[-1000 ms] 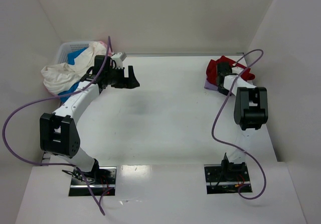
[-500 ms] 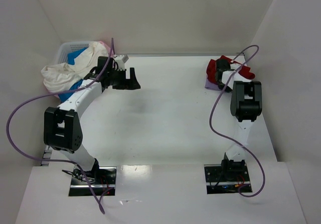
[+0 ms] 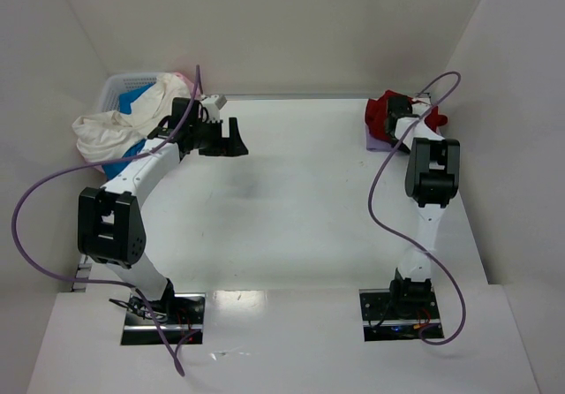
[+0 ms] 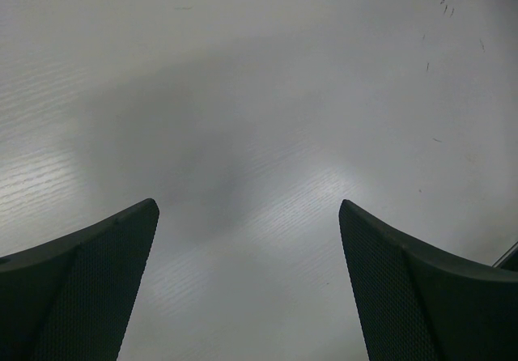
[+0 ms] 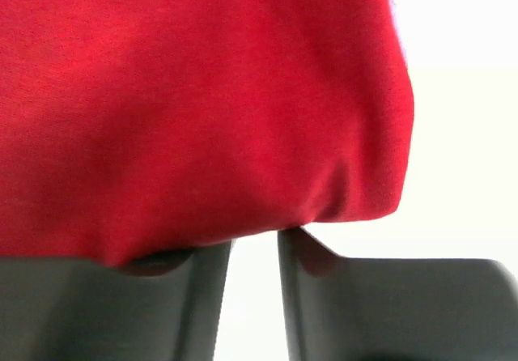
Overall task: Fold and stack the t-shirts
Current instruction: Put the neatly folded tshirt into the corner of the board with the right arm
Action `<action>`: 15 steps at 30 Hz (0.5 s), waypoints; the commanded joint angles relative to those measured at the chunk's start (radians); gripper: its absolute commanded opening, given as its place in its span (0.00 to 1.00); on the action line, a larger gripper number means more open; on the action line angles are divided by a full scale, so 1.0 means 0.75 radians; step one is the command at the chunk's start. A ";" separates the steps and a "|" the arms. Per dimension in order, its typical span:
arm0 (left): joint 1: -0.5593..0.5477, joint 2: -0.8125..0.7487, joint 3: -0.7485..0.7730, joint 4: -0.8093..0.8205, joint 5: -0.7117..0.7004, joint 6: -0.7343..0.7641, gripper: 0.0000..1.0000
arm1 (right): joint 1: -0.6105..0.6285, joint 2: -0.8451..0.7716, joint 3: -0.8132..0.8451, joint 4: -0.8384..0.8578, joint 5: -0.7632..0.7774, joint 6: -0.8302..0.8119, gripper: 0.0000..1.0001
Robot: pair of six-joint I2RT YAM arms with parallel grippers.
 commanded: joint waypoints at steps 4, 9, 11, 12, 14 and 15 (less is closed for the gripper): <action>0.007 -0.013 0.052 0.021 0.052 0.023 1.00 | 0.030 -0.354 -0.176 0.118 -0.325 0.081 0.73; 0.007 -0.076 0.019 0.021 0.079 0.023 1.00 | 0.122 -0.700 -0.446 0.195 -0.368 0.134 1.00; 0.007 -0.113 -0.015 0.035 0.079 0.023 1.00 | 0.142 -0.809 -0.465 0.138 -0.392 0.134 1.00; 0.007 -0.113 -0.032 0.035 0.079 0.011 1.00 | 0.167 -0.839 -0.479 0.119 -0.405 0.165 1.00; 0.007 -0.166 -0.032 0.023 0.091 0.011 1.00 | 0.191 -0.941 -0.514 0.072 -0.405 0.193 1.00; 0.007 -0.183 -0.048 0.009 0.091 0.011 1.00 | 0.206 -0.985 -0.540 0.072 -0.405 0.208 1.00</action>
